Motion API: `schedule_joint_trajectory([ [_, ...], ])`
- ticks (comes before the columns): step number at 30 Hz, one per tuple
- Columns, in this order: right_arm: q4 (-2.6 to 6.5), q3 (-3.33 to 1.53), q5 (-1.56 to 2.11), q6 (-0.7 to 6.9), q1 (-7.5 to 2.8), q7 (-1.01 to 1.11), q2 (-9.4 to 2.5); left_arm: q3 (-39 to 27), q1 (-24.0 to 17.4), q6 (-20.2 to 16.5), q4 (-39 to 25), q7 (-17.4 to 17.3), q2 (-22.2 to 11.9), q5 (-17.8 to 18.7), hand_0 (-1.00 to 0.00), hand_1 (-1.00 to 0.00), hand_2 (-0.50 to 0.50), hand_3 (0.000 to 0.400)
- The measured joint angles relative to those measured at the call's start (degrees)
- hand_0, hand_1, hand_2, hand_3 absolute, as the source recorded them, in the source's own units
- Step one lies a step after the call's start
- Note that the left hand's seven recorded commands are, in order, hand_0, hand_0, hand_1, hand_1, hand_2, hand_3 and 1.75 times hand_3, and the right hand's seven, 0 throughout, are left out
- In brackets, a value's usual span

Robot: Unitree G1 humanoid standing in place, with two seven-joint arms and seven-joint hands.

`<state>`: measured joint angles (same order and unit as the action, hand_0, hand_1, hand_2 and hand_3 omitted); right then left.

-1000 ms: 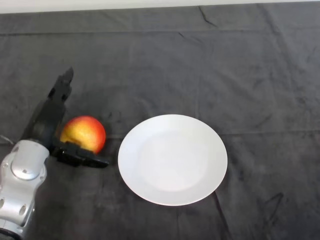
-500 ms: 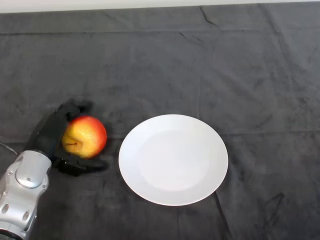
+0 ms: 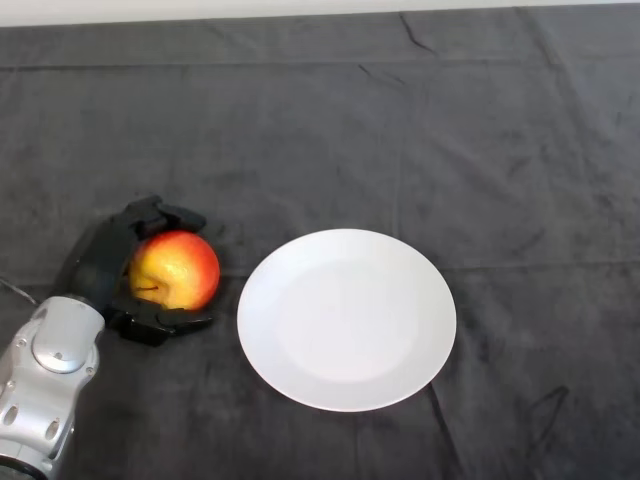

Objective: Move the apple to the plate

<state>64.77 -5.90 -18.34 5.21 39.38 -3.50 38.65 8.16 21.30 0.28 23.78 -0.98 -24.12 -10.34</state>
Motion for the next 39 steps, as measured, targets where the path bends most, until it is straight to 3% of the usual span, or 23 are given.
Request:
schedule_joint_trajectory([
  [16, -0.02, 0.00, 0.00, 0.01, 0.00, 0.00, 0.00, -0.40, -0.05, -2.95, -12.34, -0.50, -0.79, -0.18, -1.00, -1.00, 0.00, 0.400],
  [30, -0.03, 0.00, 0.00, 0.03, 0.00, 0.00, 0.00, 1.04, -0.05, -3.36, -12.50, 1.57, 0.53, -4.68, -1.00, -1.00, 0.00, 0.400],
  [39, -0.06, 0.01, 0.00, 0.06, 0.00, 0.00, 0.00, 7.63, -0.07, -3.22, -15.39, 1.81, 3.37, -6.94, -1.00, -1.00, 0.00, 0.400],
])
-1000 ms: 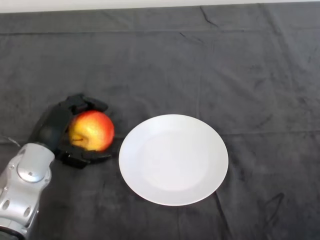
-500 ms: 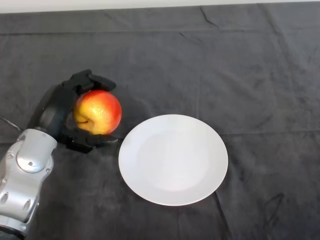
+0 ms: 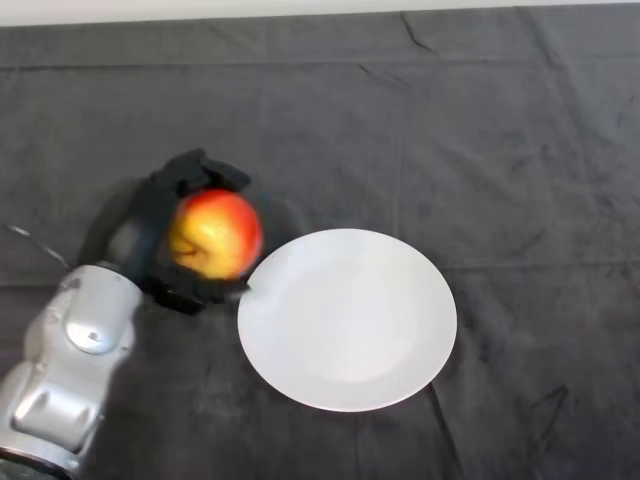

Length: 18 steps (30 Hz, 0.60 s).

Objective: Move the apple to the plate

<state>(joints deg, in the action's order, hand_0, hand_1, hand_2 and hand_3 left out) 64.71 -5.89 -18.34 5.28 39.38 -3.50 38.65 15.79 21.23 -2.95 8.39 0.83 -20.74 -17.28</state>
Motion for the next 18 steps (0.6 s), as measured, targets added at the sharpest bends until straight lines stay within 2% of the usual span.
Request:
schedule_joint_trajectory([
  [10, -0.01, 0.00, 0.00, 0.00, 0.00, 0.00, 0.00, 6.32, -0.12, 0.33, -0.61, -0.95, 0.68, -0.46, -1.00, -1.00, 0.00, 0.400],
  [18, 0.00, 0.00, 0.00, 0.01, 0.00, 0.00, 0.00, 8.87, -0.29, 1.64, -0.65, -2.32, 1.02, -0.71, -1.00, -1.00, 0.00, 0.400],
])
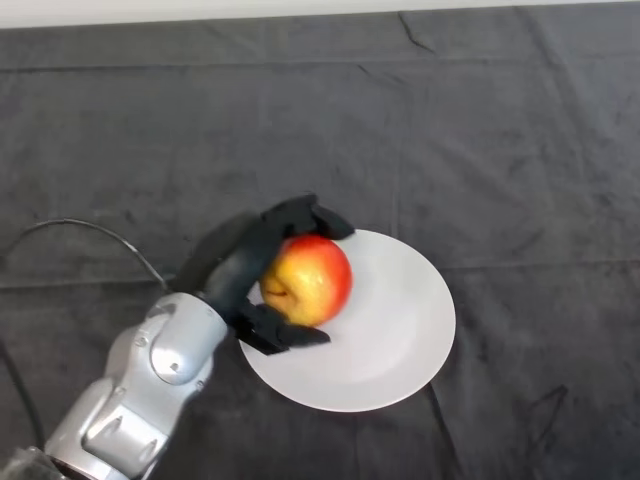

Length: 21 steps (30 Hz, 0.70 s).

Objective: Move the apple to the plate

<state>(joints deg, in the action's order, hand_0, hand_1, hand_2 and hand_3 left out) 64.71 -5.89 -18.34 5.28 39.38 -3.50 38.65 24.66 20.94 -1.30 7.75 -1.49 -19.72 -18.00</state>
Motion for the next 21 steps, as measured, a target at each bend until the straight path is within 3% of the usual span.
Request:
schedule_joint_trajectory([
  [12, 0.00, 0.00, 0.00, 0.00, 0.00, 0.00, 0.00, 2.26, -0.03, 2.42, 0.00, -2.07, -0.44, 0.04, -1.00, -1.00, 0.00, 0.400],
  [13, 0.00, 0.00, 0.00, 0.00, 0.00, 0.00, 0.00, 2.26, -0.02, 2.42, 0.00, -2.16, -0.47, 0.04, -0.97, -0.54, -0.22, 0.389],
  [14, 0.00, 0.00, 0.00, 0.00, 0.00, 0.00, 0.00, 2.26, -0.02, 2.42, 0.00, -2.26, -0.53, 0.03, -0.90, -0.37, -0.26, 0.359],
  [15, 0.00, 0.00, 0.00, 0.00, 0.00, 0.00, 0.00, 2.26, -0.02, 2.42, 0.00, -2.26, -0.60, 0.03, -0.64, 0.00, -0.32, 0.256],
  [16, 0.00, 0.00, 0.00, 0.00, 0.00, 0.00, 0.00, 2.26, -0.02, 2.42, 0.01, -2.41, -0.67, 0.03, -0.33, 0.00, -0.16, 0.132],
  [17, 0.00, 0.00, 0.00, 0.00, 0.00, 0.00, 0.00, 2.26, -0.02, 2.42, 0.01, -2.44, -0.70, 0.03, -0.23, 0.00, -0.11, 0.091],
  [18, 0.00, 0.00, 0.00, 0.00, 0.00, 0.00, 0.00, 2.27, -0.03, 2.42, 0.01, -2.51, -0.71, 0.03, -0.05, 0.00, -0.02, 0.019],
  [19, 0.00, 0.00, 0.00, 0.00, 0.00, 0.00, 0.00, 2.26, -0.02, 2.42, 0.01, -2.60, -0.71, 0.03, 0.00, 0.00, 0.00, 0.000],
  [21, 0.00, 0.00, 0.00, 0.00, 0.00, 0.00, 0.00, 2.26, -0.02, 2.41, 0.01, -2.72, -0.71, 0.03, 0.00, 0.00, 0.00, 0.000],
])
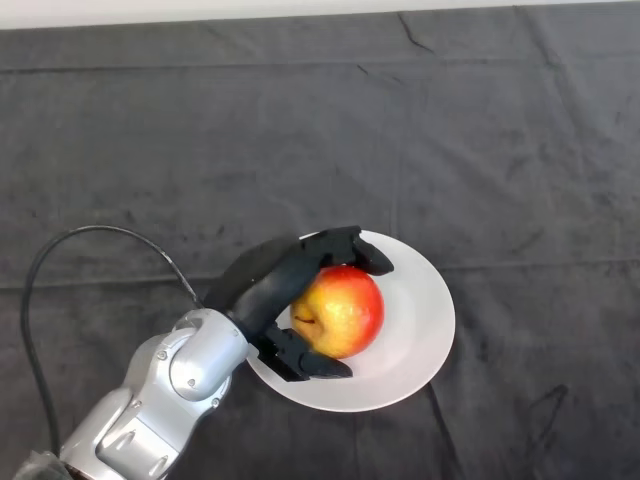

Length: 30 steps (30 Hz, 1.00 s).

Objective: Move the apple to the plate

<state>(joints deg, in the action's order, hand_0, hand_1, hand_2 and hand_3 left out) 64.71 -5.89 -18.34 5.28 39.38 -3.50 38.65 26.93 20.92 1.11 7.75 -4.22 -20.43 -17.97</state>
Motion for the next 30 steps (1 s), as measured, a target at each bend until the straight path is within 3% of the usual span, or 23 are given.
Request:
schedule_joint_trajectory([
  [16, 0.00, 0.00, -0.01, 0.00, 0.00, 0.00, 0.00, -1.87, 0.11, -1.43, 0.00, -0.90, -0.96, 0.90, 0.00, 0.00, 0.00, 0.000],
  [30, -0.01, 0.00, 0.00, 0.00, 0.00, 0.00, 0.00, -14.80, 0.65, -1.08, 0.00, 0.94, -2.76, 5.58, 0.00, 0.00, 0.00, 0.000],
])
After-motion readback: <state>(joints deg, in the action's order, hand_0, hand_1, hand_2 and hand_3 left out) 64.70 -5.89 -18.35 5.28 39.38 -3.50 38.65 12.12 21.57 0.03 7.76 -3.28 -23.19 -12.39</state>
